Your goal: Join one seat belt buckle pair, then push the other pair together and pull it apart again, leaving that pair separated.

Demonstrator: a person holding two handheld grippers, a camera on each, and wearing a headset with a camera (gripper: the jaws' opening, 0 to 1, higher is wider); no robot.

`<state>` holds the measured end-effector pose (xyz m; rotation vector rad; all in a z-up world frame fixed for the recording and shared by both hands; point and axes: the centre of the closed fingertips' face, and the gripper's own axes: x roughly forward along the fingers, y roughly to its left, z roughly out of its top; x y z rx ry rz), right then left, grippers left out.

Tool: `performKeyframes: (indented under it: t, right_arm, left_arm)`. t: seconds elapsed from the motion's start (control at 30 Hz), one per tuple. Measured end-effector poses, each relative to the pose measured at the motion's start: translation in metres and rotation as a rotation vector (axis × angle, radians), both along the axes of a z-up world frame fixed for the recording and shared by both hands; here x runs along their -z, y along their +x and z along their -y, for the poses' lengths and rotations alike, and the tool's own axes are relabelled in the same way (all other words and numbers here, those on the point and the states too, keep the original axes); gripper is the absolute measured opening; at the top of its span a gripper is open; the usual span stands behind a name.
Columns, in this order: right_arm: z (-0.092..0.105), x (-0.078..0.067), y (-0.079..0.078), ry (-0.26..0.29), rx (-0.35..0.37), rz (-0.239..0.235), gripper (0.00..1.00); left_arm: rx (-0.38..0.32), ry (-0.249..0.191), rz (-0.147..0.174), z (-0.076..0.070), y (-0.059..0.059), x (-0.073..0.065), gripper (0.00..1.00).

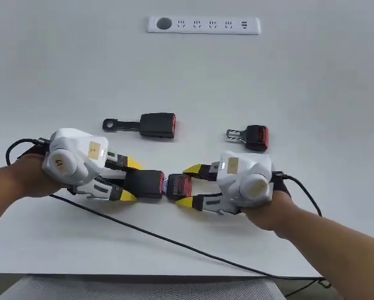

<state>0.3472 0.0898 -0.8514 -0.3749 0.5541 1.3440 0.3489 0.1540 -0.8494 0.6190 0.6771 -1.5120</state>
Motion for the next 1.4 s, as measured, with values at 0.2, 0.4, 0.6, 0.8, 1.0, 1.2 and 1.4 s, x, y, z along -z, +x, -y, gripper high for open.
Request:
performKeyframes:
  t: [0.2,0.4,0.6,0.8,1.0,1.2,1.4]
  right_arm:
    - [-0.002,0.000,0.000,-0.008,-0.001,0.004,0.33]
    - [0.000,0.003,-0.003,-0.080,0.041,-0.018,0.40]
    - [0.004,-0.025,0.003,0.024,0.124,0.014,0.72]
    - [0.025,-0.039,0.011,0.040,0.189,0.014,0.74]
    - [0.054,-0.059,0.029,0.060,0.245,0.040,0.75]
    - [0.094,-0.071,0.051,0.030,0.287,0.062,0.76]
    - [0.119,-0.085,0.072,0.028,0.324,0.086,0.77]
  left_arm:
    - [0.029,0.047,0.014,0.003,0.000,0.001,0.33]
    - [0.008,0.116,0.031,0.007,-0.001,0.001,0.35]
    - [-0.024,0.073,0.072,0.018,-0.006,-0.018,0.61]
    - [-0.118,0.007,0.112,0.031,0.010,-0.046,0.72]
    - [-0.125,-0.027,0.167,0.051,0.041,-0.070,0.75]
    - [-0.107,-0.023,0.247,0.064,0.079,-0.097,0.79]
    - [-0.058,-0.035,0.316,0.076,0.109,-0.133,0.77]
